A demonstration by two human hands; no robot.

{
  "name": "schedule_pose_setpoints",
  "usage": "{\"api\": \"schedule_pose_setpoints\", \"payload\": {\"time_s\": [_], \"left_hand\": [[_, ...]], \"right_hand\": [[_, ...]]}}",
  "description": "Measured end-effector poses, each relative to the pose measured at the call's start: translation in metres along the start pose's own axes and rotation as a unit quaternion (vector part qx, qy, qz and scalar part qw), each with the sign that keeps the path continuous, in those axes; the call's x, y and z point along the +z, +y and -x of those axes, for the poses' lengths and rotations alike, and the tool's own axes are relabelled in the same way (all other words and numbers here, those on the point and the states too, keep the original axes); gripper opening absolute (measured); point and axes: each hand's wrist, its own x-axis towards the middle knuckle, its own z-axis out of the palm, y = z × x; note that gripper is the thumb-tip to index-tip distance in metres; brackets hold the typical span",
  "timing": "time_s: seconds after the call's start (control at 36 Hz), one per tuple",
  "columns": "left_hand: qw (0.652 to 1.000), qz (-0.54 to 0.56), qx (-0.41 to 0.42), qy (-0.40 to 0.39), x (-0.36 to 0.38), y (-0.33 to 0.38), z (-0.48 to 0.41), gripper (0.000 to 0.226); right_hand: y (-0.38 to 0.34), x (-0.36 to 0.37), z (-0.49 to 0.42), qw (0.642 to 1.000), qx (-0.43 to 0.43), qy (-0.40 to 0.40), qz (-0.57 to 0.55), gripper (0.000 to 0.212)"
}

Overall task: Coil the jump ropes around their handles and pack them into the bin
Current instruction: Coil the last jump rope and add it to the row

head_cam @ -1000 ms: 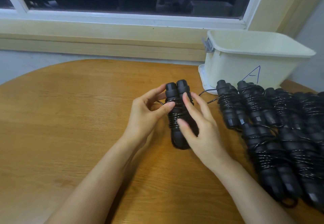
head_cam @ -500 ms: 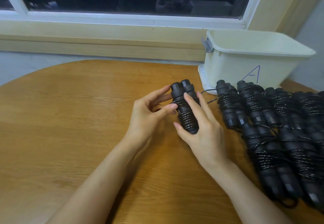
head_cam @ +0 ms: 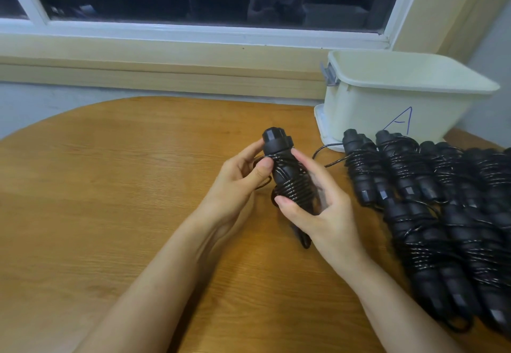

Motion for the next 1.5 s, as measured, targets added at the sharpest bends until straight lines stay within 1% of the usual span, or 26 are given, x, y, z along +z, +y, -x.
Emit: {"api": "schedule_pose_setpoints", "payload": {"time_s": [0.08, 0.14, 0.22, 0.28, 0.42, 0.5, 0.56, 0.61, 0.67, 0.78, 0.89, 1.0, 1.06, 1.14, 1.19, 1.25, 1.39, 1.5], "left_hand": [[1.0, 0.014, -0.007, 0.007, 0.0, 0.001, 0.001, 0.063], [0.999, 0.028, -0.003, 0.019, 0.002, 0.002, 0.001, 0.061], [0.997, 0.052, 0.002, 0.049, 0.004, 0.002, 0.001, 0.055], [0.996, 0.054, 0.0, 0.064, 0.004, 0.001, 0.0, 0.051], [0.993, 0.043, -0.005, 0.107, 0.007, 0.003, 0.002, 0.061], [0.99, 0.053, -0.007, 0.129, 0.008, 0.001, 0.001, 0.058], [0.99, 0.051, -0.01, 0.134, 0.01, 0.0, 0.002, 0.06], [0.989, 0.05, -0.009, 0.136, 0.01, 0.001, 0.002, 0.056], [0.99, 0.051, -0.005, 0.135, 0.009, 0.003, 0.003, 0.05], [0.991, 0.032, 0.001, 0.126, 0.008, 0.005, 0.003, 0.056], [0.992, 0.018, 0.01, 0.125, 0.007, 0.005, 0.004, 0.055], [0.991, 0.025, 0.019, 0.127, 0.006, 0.004, 0.003, 0.055], [0.991, 0.026, 0.021, 0.131, 0.007, 0.004, 0.003, 0.055], [0.988, 0.02, 0.022, 0.148, 0.008, 0.003, 0.003, 0.05], [0.986, 0.002, 0.019, 0.164, 0.01, 0.002, 0.004, 0.056], [0.984, -0.011, 0.014, 0.175, 0.011, 0.001, 0.005, 0.06], [0.985, -0.024, 0.016, 0.17, 0.011, -0.001, 0.005, 0.06], [0.988, -0.047, 0.018, 0.143, 0.008, 0.002, 0.004, 0.059]], "right_hand": [[0.0, -0.002, -0.002, 1.0, 0.008, -0.019, -0.009, 0.066], [0.0, -0.002, -0.003, 1.0, 0.004, -0.024, 0.005, 0.066], [0.002, 0.002, -0.003, 0.994, -0.045, -0.018, 0.093, 0.063], [0.004, 0.004, -0.001, 0.991, -0.058, -0.02, 0.122, 0.064], [0.008, 0.002, -0.001, 0.987, -0.048, -0.039, 0.151, 0.078], [0.009, 0.005, 0.0, 0.975, -0.045, -0.056, 0.211, 0.096], [0.011, 0.008, 0.001, 0.971, -0.043, -0.053, 0.228, 0.101], [0.012, 0.008, 0.0, 0.972, -0.055, -0.035, 0.227, 0.094], [0.011, 0.005, -0.002, 0.978, -0.057, -0.033, 0.2, 0.088], [0.006, -0.002, -0.003, 0.991, -0.036, -0.065, 0.111, 0.077], [0.0, -0.003, -0.004, 0.996, -0.019, -0.062, 0.066, 0.074], [0.0, -0.008, -0.007, 0.996, 0.009, -0.079, 0.04, 0.072], [0.0, -0.011, -0.008, 0.993, 0.014, -0.092, 0.066, 0.073], [0.002, -0.012, -0.007, 0.982, -0.013, -0.087, 0.168, 0.07], [0.003, -0.011, -0.006, 0.965, -0.032, -0.075, 0.248, 0.071], [0.005, -0.009, -0.004, 0.951, -0.042, -0.07, 0.297, 0.075], [0.007, -0.004, -0.002, 0.949, -0.052, -0.078, 0.3, 0.077], [0.008, -0.003, -0.003, 0.961, -0.038, -0.074, 0.265, 0.073]]}}
